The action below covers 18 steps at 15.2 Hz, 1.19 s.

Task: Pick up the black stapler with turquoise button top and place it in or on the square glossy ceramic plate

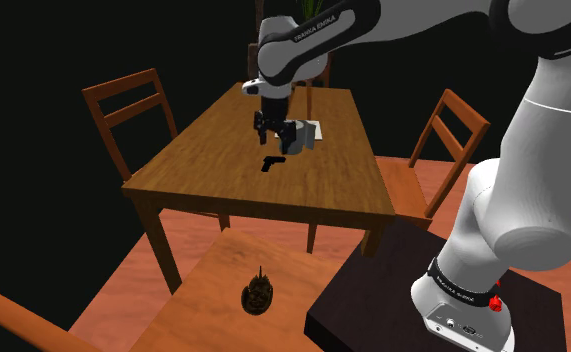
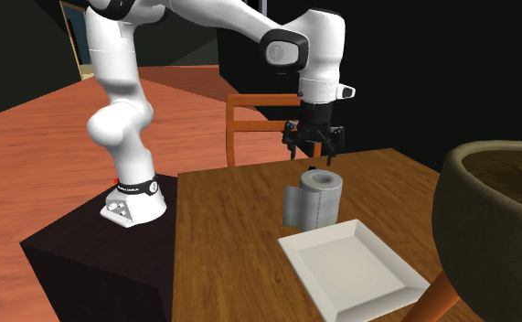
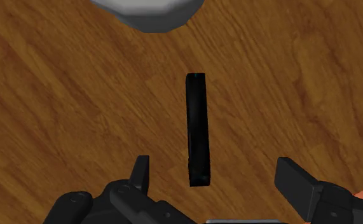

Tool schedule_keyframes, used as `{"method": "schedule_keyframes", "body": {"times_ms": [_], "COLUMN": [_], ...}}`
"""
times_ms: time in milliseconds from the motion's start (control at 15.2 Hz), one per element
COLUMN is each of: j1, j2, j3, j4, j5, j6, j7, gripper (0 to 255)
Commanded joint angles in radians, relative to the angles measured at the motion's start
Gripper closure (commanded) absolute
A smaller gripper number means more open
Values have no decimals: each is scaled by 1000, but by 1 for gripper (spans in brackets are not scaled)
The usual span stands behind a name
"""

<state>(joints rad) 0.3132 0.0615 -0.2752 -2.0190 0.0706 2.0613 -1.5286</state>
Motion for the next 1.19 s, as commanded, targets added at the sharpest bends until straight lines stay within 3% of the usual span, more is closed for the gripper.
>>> {"method": "schedule_keyframes", "body": {"times_ms": [0, 396, 924, 990, 1122], "j1": [0, 0, 0, 0, 0], "j2": [22, 58, 58, 58, 58], "j3": [3, 6, 6, 6, 6], "j4": [3, -44, -44, -44, -44], "j5": [5, 21, 21, 21, 21], "j6": [17, 99, 99, 99, 99], "j7": [-38, -48, -48, -48, -48], "gripper": [0, 0, 0, 255, 255]}}
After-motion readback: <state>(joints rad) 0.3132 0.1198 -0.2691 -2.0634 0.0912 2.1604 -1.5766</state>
